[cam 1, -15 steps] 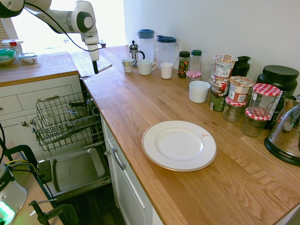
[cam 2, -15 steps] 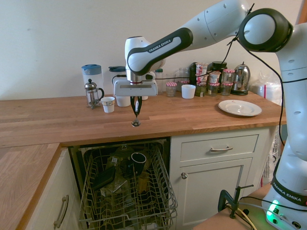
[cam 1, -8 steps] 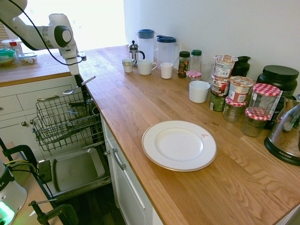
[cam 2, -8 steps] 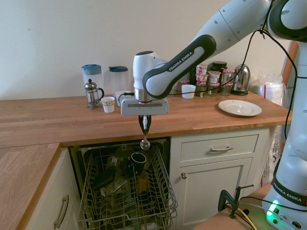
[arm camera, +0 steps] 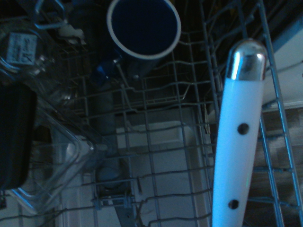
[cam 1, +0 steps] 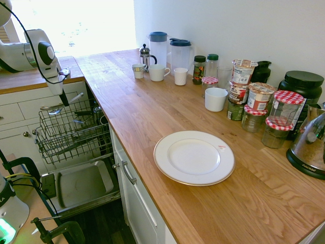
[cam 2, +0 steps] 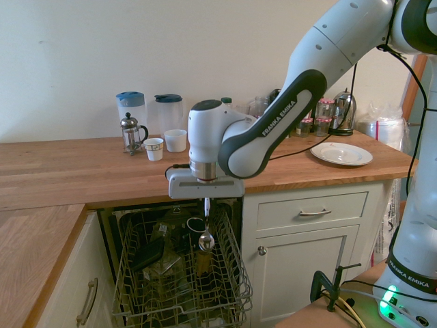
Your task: Put the spoon in the dishwasher
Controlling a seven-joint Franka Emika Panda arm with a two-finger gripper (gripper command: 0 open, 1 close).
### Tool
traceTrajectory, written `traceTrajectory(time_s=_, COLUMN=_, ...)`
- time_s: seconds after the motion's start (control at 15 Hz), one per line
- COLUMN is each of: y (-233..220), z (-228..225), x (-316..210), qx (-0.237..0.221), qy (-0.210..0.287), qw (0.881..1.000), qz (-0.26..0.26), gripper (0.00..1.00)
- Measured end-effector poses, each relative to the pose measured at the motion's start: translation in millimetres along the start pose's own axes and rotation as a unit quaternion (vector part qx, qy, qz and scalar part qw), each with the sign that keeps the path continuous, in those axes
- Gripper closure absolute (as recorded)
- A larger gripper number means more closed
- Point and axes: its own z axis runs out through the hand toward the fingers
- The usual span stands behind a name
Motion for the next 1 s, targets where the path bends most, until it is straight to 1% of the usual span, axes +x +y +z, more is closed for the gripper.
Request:
traceTrajectory(time_s=0.33, y=28, z=78, x=-21, qx=-0.034, qy=0.014, qw=0.999, qz=-0.006, gripper=1.00)
traceTrajectory(time_s=0.6, y=15, z=133, x=-23, qx=-0.054, qy=0.016, qw=0.998, qz=0.008, gripper=1.00)
traceTrajectory(time_s=0.67, y=10, z=144, x=-23, qx=-0.056, qy=0.016, qw=0.998, qz=0.011, gripper=0.00)
traceTrajectory(time_s=0.8, y=4, z=165, x=-25, qx=-0.064, qy=0.020, qw=0.998, qz=0.015, gripper=0.00)
traceTrajectory(time_s=1.0, y=-1, z=178, x=-32, qx=-0.070, qy=0.018, qw=0.997, qz=0.014, gripper=0.00)
